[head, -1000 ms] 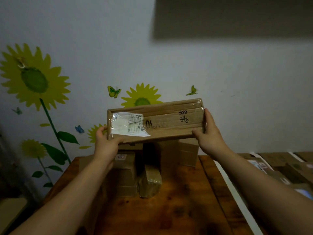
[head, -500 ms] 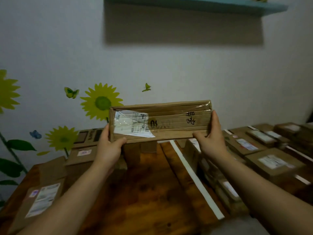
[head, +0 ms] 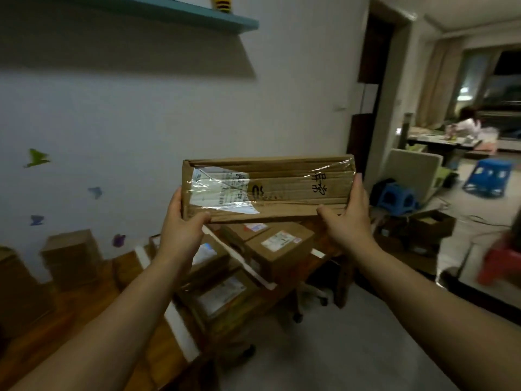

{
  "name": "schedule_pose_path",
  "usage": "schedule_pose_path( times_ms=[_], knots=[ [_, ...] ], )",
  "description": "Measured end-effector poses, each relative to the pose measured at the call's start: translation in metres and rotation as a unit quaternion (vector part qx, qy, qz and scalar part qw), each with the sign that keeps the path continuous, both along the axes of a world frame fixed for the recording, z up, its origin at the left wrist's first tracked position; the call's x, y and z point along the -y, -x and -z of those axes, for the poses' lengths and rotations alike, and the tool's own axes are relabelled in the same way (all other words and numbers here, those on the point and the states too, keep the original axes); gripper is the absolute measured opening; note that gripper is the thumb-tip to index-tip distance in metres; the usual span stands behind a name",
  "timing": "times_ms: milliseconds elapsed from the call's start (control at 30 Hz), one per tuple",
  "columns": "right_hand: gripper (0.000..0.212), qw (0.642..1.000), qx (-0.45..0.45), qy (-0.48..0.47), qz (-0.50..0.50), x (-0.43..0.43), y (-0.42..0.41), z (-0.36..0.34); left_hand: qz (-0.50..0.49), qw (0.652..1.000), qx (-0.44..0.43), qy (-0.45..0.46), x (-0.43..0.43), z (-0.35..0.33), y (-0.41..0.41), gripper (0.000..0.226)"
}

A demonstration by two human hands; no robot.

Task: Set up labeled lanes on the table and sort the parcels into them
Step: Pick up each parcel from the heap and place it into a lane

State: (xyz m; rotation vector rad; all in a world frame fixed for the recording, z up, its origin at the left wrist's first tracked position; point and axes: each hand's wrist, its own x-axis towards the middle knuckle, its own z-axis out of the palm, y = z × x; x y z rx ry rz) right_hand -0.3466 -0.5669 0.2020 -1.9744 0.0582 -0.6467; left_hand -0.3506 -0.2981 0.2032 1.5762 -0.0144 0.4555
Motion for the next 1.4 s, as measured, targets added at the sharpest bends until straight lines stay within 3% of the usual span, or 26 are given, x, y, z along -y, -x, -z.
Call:
schedule_pose_path(
  times_ms=[367,867,1100,1400],
  knots=[
    [0.096,0.997,-0.030,-0.025,0.065,0.217,-0.067,-0.004,0.100,0.995,-0.029,-0.004,0.215,0.007,-0.118,0.061],
    [0.093,0.992,-0.074,0.001,0.105,0.413,-0.313,0.012,0.142,0.986,-0.080,-0.046,0.406,0.027,-0.379,0.058],
    [0.063,0.998,-0.041,0.025,0.033,0.491,-0.428,0.003,0.089,0.991,-0.084,-0.043,0.476,0.021,-0.468,0.047],
    [0.039,0.972,-0.098,0.097,-0.189,0.535,-0.571,0.027,-0.067,0.982,-0.172,-0.027,0.531,0.061,-0.516,0.044]
  ],
)
